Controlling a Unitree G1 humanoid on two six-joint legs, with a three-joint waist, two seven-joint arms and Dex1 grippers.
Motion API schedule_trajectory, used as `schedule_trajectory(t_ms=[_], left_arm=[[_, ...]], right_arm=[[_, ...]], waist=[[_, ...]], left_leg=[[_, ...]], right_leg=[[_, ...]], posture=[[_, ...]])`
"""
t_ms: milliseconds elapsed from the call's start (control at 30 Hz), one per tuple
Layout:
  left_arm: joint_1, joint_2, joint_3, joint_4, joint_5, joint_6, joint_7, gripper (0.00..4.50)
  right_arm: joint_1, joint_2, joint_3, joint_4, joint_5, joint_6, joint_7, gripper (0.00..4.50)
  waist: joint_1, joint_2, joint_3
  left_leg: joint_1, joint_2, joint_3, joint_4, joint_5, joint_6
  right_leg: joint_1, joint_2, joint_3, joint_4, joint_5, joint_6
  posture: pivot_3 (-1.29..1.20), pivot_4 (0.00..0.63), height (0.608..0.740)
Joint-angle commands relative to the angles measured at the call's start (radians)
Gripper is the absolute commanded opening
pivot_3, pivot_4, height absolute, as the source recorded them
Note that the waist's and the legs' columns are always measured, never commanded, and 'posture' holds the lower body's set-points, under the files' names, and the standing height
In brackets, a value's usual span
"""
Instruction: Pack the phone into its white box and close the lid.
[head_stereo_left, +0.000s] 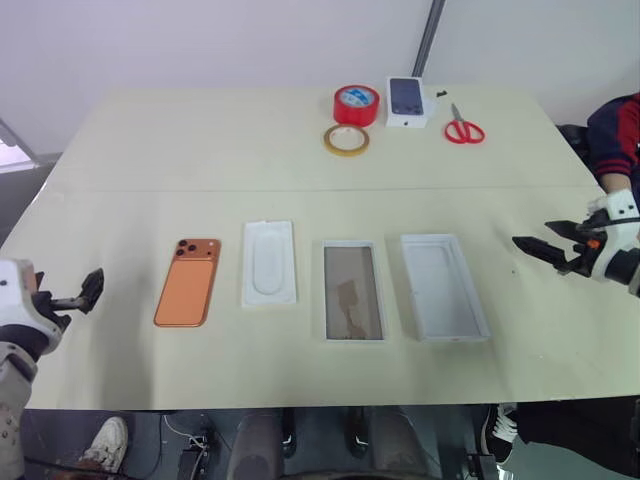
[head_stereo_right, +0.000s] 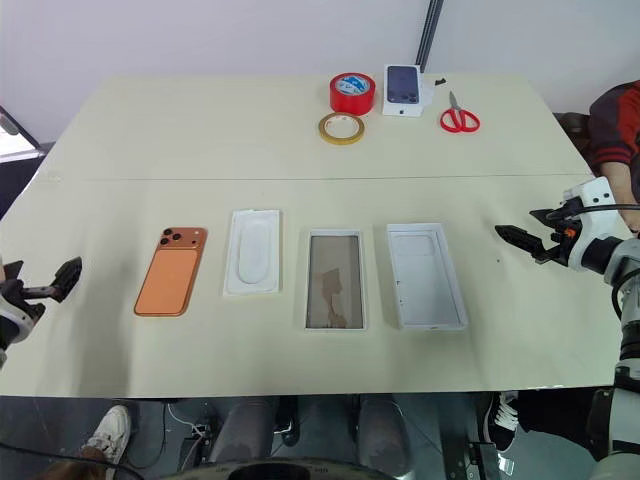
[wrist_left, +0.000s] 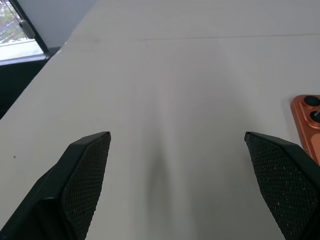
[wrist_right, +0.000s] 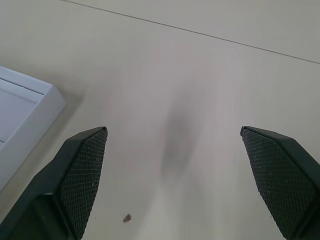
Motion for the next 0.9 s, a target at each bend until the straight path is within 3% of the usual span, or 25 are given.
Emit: schedule_trajectory(t_ms=[33,333,567,667,900], left_arm=[[-0.006,-0.007,-0.003,-0.049,-0.007,-0.002,0.014,4.50],[-0.018,-0.024,-0.027,-0.094,-0.027,0.016,0.031,4.50],[-0.109,-0.029,-0.143,-0.146,-0.069,0.073,0.042,4.50],[-0.202,-0.048,-0.295,-0.180,-0.096,0.146,0.058,4.50],[-0.333,-0.092,-0.412,-0.192,-0.204,0.385,0.111,4.50]], right_arm=[[-0.047,0.002,0.003,0.001,-0.007,-0.025,0.000,4.46],[-0.088,0.041,0.037,-0.019,-0.018,-0.033,-0.005,4.46],[-0.089,0.075,0.078,-0.164,-0.015,-0.013,-0.010,4.46],[-0.037,0.101,0.111,-0.355,0.007,0.031,0.000,4.46],[0.096,0.119,0.212,-0.842,0.059,0.243,-0.039,4.46]], waist=[[-0.002,0.000,0.000],[0.001,0.000,0.000],[0.001,0.000,0.000],[0.005,0.000,0.000],[0.004,0.000,0.000]], left_leg=[[0.000,0.000,0.000,0.000,0.000,0.000],[0.000,0.000,0.000,0.001,0.000,0.000],[0.000,0.000,0.000,0.003,0.000,0.000],[0.000,0.001,0.000,0.003,0.002,0.002],[0.000,0.001,-0.001,0.004,0.003,0.003]], right_leg=[[0.000,0.000,0.000,0.000,0.000,0.000],[0.001,0.003,0.000,0.001,0.000,0.000],[0.002,0.003,0.000,0.003,0.000,0.000],[0.002,0.004,0.000,0.003,0.000,0.001],[0.002,0.004,0.000,0.005,0.001,0.002]], posture=[[0.00,0.150,0.736],[0.00,0.150,0.736],[0.00,0.150,0.736],[0.00,0.150,0.736],[0.00,0.150,0.736]])
